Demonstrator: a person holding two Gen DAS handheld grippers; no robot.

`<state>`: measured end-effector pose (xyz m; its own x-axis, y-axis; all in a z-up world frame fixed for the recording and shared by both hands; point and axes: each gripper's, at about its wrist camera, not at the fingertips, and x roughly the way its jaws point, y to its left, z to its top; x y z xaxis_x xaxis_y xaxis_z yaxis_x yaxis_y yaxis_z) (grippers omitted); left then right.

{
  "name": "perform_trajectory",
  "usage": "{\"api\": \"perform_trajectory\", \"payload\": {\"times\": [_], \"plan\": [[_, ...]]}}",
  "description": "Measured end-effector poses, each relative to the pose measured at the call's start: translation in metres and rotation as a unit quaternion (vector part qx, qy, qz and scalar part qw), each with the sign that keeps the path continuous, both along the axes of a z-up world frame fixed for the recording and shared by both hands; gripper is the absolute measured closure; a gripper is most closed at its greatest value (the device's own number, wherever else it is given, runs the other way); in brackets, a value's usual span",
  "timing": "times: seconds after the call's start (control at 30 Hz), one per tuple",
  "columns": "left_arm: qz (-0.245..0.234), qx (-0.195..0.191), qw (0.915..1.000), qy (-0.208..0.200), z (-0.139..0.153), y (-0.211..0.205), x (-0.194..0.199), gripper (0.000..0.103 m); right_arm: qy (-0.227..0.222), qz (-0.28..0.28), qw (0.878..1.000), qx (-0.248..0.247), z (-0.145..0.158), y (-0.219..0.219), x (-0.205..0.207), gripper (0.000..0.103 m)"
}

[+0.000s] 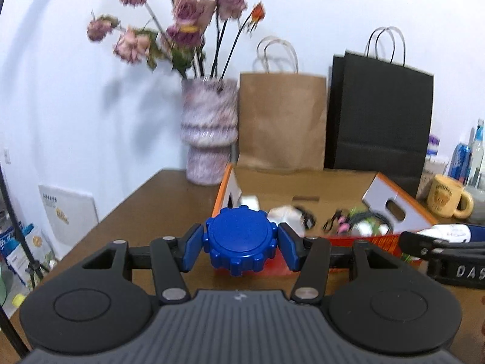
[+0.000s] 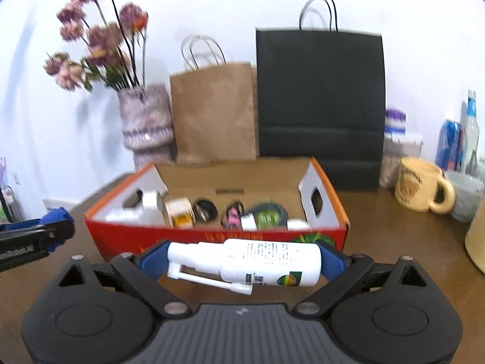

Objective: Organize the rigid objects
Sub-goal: 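Carry the blue cap and white spray bottle over the red box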

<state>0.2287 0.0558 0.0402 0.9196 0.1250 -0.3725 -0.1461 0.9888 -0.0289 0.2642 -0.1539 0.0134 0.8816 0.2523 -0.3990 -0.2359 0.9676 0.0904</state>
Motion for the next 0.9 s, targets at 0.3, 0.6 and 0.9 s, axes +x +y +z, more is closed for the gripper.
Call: {"api": "perform_trajectory", "payload": {"times": [0.3,0.6,0.9], "plan": [[-0.001,-0.014,0.9993,-0.034,0.021,-0.021,0.029,0.048,-0.038,0.008,0.999,0.008,0.024,0.002,0.020,0.005],[0.014,-0.024,0.9987,-0.043,0.026,-0.019,0.066,0.048,-0.051,0.005,0.999,0.013,0.032,0.003,0.059,0.005],[0.025,-0.023,0.9989,-0.032,0.019,-0.011,0.109,0.048,-0.050,0.006,0.999,0.004,0.027,0.013,0.097,0.005]]}}
